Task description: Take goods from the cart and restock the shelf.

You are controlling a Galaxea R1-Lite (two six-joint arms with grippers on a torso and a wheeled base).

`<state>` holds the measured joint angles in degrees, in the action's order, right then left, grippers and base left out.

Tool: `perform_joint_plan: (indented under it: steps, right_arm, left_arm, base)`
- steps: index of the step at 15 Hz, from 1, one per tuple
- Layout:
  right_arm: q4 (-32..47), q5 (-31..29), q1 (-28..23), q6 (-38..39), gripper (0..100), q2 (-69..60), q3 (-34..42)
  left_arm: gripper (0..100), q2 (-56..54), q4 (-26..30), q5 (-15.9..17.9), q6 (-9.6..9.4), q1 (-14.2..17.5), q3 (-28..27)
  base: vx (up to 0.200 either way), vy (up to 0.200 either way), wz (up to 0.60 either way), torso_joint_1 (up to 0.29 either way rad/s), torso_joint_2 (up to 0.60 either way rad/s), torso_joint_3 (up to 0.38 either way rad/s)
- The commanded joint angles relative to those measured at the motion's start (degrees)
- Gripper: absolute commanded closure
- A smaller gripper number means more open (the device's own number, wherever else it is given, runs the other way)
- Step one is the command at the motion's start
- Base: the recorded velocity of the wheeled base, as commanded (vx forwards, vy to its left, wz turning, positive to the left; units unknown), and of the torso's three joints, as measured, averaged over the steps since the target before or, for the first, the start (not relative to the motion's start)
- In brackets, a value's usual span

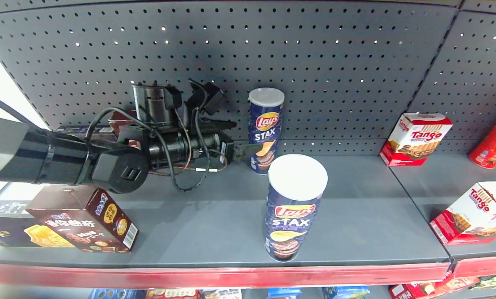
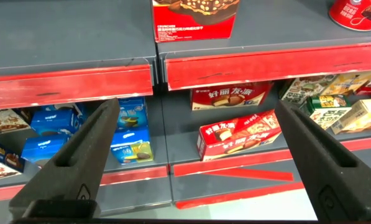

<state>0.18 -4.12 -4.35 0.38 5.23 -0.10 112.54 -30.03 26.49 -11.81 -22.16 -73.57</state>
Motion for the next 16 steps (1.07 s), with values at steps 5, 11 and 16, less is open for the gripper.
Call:
perform_joint_plan:
  steps: [5,11,16]
  right_arm:
    - [0.0,0.0,0.0,0.0,0,0.1,0.0]
    - [0.0,0.0,0.0,0.0,0,0.1,0.0]
    - [0.0,0.0,0.0,0.0,0,0.1,0.0]
  left_arm:
    - [0,-1.6,2.1,-6.7,-0.67,0.0,0.1]
    - [0,-1.1,2.1,-10.7,-0.32,0.0,-1.1]
    - [0,1.4,1.8,-13.4,0.04,0.0,-4.8]
  base:
    - [0.0,0.0,0.0,0.0,0.0,0.0]
    - [0.0,0.0,0.0,0.0,0.0,0.0]
    - [0.0,0.0,0.0,0.0,0.0,0.0]
